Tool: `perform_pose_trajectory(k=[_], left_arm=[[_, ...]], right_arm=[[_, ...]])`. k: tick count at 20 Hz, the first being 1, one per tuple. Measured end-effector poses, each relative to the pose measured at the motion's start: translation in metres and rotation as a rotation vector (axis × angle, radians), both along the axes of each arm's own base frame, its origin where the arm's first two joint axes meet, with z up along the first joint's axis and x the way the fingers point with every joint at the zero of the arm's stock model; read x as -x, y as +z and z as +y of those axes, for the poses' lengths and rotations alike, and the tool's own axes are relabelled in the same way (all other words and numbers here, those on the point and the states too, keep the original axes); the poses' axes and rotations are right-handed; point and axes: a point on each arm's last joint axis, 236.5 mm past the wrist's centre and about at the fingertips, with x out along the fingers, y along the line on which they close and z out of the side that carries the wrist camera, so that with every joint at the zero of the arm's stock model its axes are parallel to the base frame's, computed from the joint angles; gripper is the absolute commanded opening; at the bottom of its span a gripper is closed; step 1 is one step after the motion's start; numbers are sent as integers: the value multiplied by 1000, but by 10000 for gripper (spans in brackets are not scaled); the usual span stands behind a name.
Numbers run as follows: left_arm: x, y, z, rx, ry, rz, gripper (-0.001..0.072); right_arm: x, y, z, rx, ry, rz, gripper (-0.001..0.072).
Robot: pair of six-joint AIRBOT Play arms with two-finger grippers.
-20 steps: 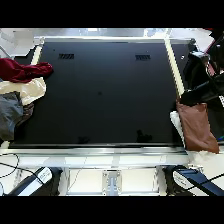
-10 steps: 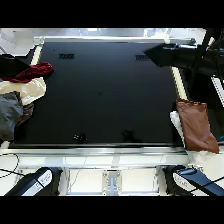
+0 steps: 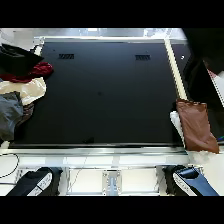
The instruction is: Fold the shirts.
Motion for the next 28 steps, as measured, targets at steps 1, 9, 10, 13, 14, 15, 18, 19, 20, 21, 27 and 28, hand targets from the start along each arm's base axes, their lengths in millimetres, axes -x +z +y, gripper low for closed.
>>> perform_pose_trajectory(k=[1,9,10,13,14,15,18,19,20,21,27,28], left_arm=[[5,7,-3,-1,-14,-33,8],[39,-57,4,-120,-47,104,8],[46,-69,9,-134,-26,125,8],[69,-95,34,-145,92,137,8],[78,-100,45,-137,149,119,8],[85,-103,55,-111,213,86,9],[99,-95,84,-6,384,-101,9],[101,-87,90,31,416,-177,8],[103,-77,95,68,442,-262,8],[104,-67,100,94,460,-332,8],[70,-60,105,167,505,-412,182],[59,-65,104,172,510,-385,181]], right_arm=[[14,1,-7,34,-27,-23,261],[38,-104,-66,365,-252,310,263],[38,-109,-70,376,-268,334,263],[33,-120,-79,397,-304,379,262],[31,-123,-81,404,-314,391,262],[29,-125,-82,407,-319,400,262],[19,-130,-83,415,-328,423,262],[14,-131,-83,414,-330,427,262],[10,-132,-83,412,-333,428,263],[6,-130,-82,405,-336,422,262],[-24,-120,-79,321,-366,413,263],[-29,-122,-78,312,-367,427,262]])
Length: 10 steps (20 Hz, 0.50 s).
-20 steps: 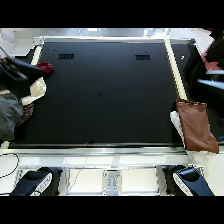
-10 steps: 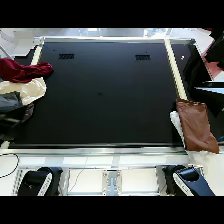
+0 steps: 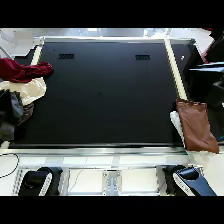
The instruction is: Fold the shirts.
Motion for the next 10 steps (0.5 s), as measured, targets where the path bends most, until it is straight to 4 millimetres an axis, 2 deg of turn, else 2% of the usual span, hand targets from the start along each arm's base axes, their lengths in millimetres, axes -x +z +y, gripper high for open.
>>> perform_pose_trajectory(k=[3,6,10], left_arm=[[-30,-9,-3,13,2,63,182],[-50,-7,-6,27,-2,92,181],[-60,-4,-7,36,-5,103,181]], right_arm=[[-12,-6,-1,-19,-22,16,263],[-17,-7,-11,-35,-79,-2,263],[2,-20,-40,-47,-198,-28,263]])
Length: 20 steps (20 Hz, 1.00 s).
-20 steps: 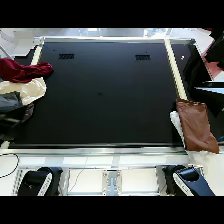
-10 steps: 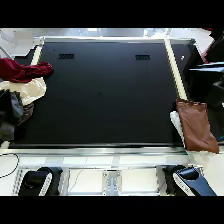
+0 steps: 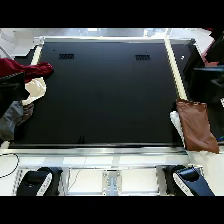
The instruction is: Fold the shirts.
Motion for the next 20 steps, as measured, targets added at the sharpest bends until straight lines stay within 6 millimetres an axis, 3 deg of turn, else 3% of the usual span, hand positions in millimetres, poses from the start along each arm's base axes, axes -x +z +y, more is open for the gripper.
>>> perform_pose_trajectory(k=[3,5,7,8,10,15,20], left_arm=[[-7,-4,-1,0,-1,20,181],[-13,-14,-2,-3,-3,59,183],[-16,-27,-3,-16,-7,125,184],[-17,-30,-3,-32,-12,151,199],[-15,-33,-4,-66,-22,191,391],[-6,-32,-4,-108,-39,252,389],[2,-17,-4,-117,-43,238,383]], right_arm=[[22,-25,-20,-36,-84,-4,264],[28,-51,-26,-57,-115,26,271],[25,-75,-28,-75,-136,57,415],[20,-83,-27,-86,-141,62,440],[6,-86,-23,-118,-144,44,444],[-26,-102,-10,-176,-134,74,444],[-40,-107,-2,-213,-123,83,443]])
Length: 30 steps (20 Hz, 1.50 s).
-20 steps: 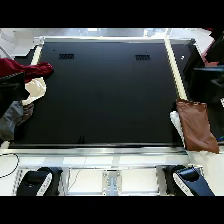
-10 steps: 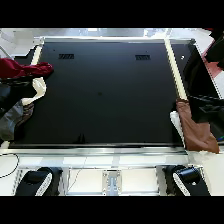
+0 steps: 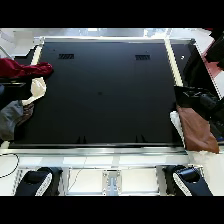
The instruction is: Fold the shirts.
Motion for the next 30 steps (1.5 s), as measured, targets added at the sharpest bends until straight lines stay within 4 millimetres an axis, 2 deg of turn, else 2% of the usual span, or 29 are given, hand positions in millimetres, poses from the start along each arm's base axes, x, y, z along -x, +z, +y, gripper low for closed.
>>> perform_pose_trajectory(k=[2,3,4,5,6,8,9,10,11,12,13,14,15,30], left_arm=[[4,4,1,-2,0,-8,383],[6,7,2,-8,4,-17,383],[7,8,5,-22,12,-21,336],[8,8,8,-33,19,-20,149],[9,9,10,-43,25,-22,14],[10,6,13,-55,32,-10,15],[11,6,14,-59,35,-9,85],[11,6,15,-62,37,-8,315],[11,5,15,-65,38,-5,489],[11,5,15,-64,40,-4,374],[12,4,16,-65,41,-1,85],[12,3,16,-66,41,5,7],[13,1,16,-67,41,13,8],[15,-4,16,-70,41,38,8]], right_arm=[[-1,-1,1,-5,2,4,434],[-2,-1,2,-7,3,4,271],[-2,-2,2,-8,3,8,11],[-2,-2,2,-9,4,8,12],[-2,-2,2,-10,4,8,12],[-3,-2,3,-11,5,8,34],[-3,-3,3,-11,5,9,136],[-3,-2,3,-12,5,9,298],[-3,-2,3,-12,5,9,391],[-3,-2,3,-11,5,9,352],[-3,-2,3,-13,6,9,188],[-3,-2,4,-16,8,10,30],[-2,-2,5,-22,10,11,12],[-2,-2,7,-33,15,11,13]])
